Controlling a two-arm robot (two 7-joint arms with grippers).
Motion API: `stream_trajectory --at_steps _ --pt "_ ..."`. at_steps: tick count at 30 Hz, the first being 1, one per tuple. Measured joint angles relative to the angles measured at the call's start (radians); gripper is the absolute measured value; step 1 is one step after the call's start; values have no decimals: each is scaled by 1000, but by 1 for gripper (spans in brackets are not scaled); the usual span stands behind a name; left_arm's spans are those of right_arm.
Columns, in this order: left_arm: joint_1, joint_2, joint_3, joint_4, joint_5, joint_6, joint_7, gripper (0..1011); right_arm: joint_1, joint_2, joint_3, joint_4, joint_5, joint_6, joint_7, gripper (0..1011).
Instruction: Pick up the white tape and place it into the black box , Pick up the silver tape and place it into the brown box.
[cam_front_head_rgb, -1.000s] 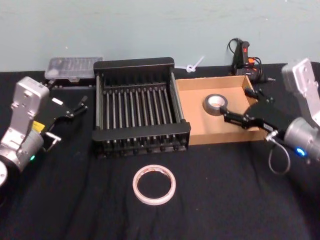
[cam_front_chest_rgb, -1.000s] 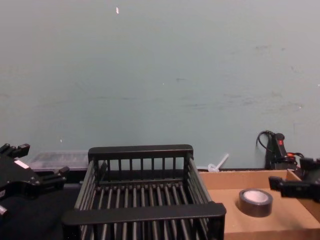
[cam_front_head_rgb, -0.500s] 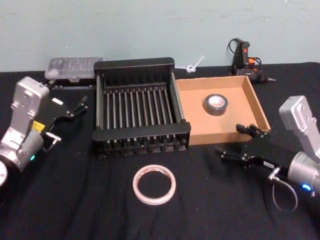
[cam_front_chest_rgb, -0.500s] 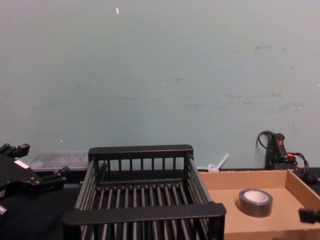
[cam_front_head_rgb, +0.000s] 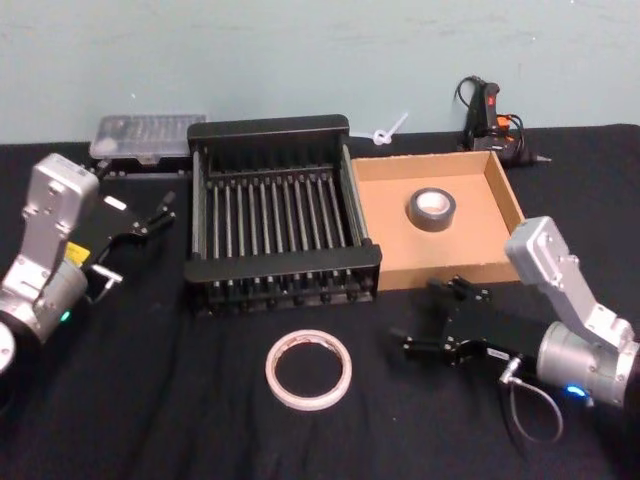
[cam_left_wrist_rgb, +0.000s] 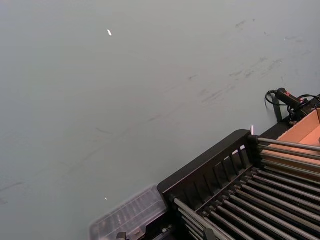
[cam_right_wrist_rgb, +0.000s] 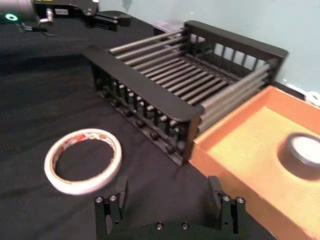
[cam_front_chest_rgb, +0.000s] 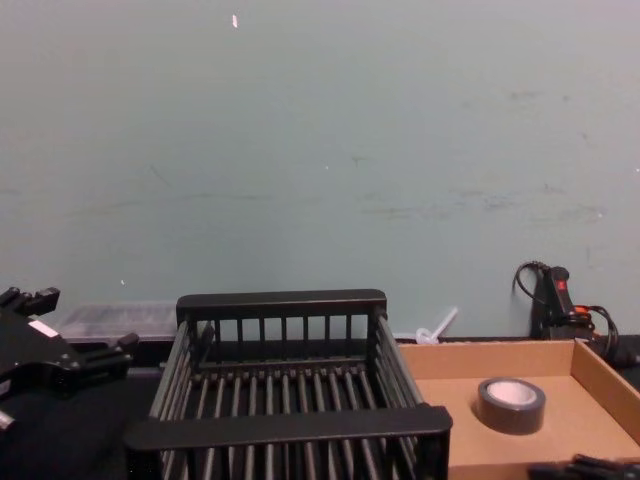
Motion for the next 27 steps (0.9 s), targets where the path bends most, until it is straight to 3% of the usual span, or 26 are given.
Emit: stream_trajectory --at_steps 19,27 --pt "0 0 0 0 0 0 0 1001 159 -64 -156 105 -17 -16 99 1002" --pt "0 0 0 0 0 0 0 1001 206 -83 -203 146 -26 -2 116 1002"
